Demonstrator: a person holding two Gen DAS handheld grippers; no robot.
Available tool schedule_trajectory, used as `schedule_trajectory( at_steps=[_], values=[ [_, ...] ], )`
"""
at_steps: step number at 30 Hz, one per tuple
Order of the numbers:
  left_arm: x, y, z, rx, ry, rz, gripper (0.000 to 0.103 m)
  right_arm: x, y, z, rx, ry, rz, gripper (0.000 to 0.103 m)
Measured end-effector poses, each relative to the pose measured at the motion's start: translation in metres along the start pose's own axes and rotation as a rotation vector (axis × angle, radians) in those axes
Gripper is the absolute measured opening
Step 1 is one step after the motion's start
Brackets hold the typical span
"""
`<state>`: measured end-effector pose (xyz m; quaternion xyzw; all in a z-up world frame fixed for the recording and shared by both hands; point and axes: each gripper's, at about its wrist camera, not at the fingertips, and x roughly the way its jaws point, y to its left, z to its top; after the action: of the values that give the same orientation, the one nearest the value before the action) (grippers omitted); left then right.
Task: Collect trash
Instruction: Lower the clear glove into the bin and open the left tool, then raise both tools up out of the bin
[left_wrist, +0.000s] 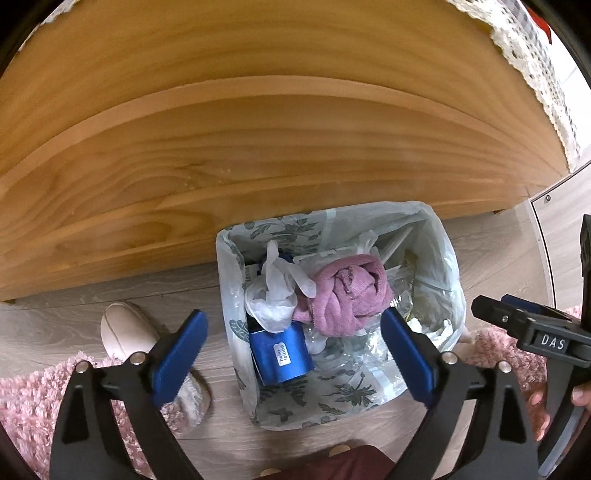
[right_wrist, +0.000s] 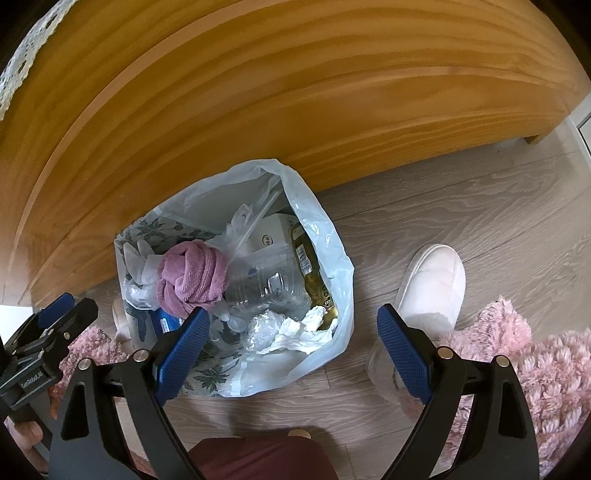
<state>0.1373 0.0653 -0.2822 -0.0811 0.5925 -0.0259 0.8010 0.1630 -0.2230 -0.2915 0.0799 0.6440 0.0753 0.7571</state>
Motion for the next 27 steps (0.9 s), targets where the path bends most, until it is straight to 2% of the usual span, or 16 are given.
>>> schedule_trajectory(
  at_steps=[6,14,27],
  values=[
    [-0.001,0.006,-0.002,-0.052,0.013,-0.031,0.092,-0.001,0.001,0.0,-0.001,-0.007,0.006,0.088],
    [-0.01,0.005,-0.001,-0.043,-0.029,-0.038,0.092,-0.005,0.003,0.0,-0.017,-0.027,-0.012,0.088],
    [-0.055,0.008,0.001,-0.045,-0.2,-0.039,0.092,-0.02,0.006,-0.004,-0.058,-0.1,-0.044,0.088]
  ],
)
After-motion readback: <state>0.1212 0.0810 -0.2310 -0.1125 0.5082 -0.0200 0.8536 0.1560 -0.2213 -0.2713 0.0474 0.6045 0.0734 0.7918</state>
